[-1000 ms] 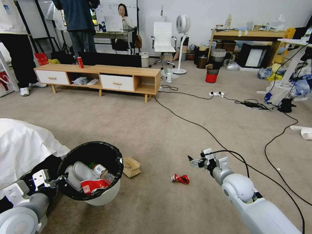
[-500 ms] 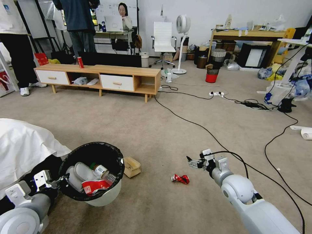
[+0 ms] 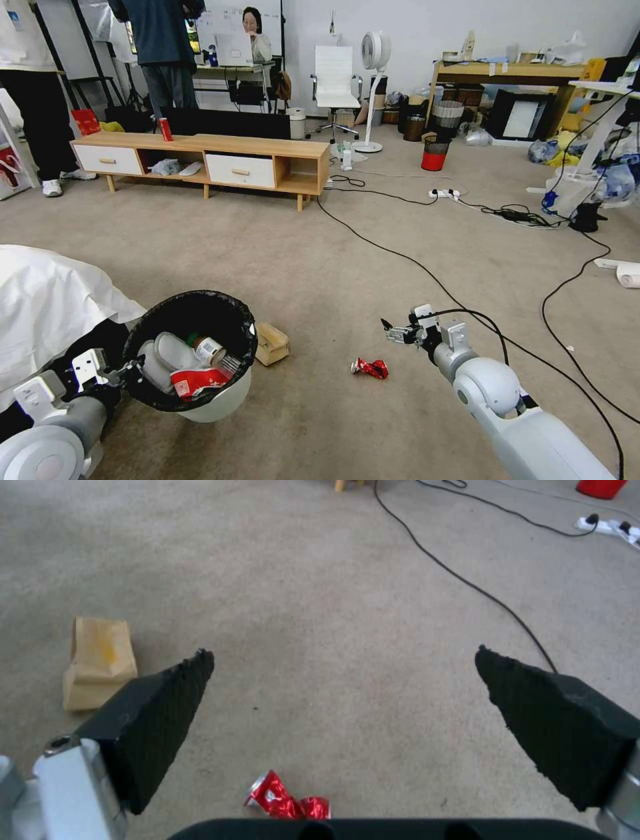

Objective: Pick up the trash bin and place the garbage on the floor into it.

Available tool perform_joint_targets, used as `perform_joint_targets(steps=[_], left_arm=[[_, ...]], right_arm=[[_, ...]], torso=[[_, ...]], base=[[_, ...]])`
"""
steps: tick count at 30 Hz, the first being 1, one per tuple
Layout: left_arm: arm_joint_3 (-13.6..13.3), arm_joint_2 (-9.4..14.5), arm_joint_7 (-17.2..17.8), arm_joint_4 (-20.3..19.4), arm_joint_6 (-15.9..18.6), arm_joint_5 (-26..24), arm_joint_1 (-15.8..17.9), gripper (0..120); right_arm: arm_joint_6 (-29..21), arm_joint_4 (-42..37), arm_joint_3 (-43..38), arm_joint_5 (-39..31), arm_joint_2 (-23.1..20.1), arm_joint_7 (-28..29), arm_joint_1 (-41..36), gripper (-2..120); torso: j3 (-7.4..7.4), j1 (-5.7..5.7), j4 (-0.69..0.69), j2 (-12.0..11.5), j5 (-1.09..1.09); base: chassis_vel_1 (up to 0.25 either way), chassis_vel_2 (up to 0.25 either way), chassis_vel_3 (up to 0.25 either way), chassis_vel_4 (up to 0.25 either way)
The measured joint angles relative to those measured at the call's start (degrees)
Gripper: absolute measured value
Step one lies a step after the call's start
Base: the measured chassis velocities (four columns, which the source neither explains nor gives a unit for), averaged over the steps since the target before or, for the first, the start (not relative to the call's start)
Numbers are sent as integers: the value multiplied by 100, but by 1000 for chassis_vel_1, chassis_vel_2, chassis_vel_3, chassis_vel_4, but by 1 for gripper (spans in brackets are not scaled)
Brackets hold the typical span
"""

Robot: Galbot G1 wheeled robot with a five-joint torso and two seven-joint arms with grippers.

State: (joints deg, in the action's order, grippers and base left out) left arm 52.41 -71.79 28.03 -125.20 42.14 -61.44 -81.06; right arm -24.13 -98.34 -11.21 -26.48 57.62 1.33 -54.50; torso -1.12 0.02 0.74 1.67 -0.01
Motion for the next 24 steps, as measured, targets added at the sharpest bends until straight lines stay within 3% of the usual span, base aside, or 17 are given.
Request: perform_joint_targets(steps=[24], left_arm=[[-16, 7, 10, -4, -1, -17, 52, 3]], right_arm=[[37, 65, 75, 7, 70, -56, 67, 100]], torso=[[-22, 2, 0, 24, 1]], base=[[0, 0, 0, 0]])
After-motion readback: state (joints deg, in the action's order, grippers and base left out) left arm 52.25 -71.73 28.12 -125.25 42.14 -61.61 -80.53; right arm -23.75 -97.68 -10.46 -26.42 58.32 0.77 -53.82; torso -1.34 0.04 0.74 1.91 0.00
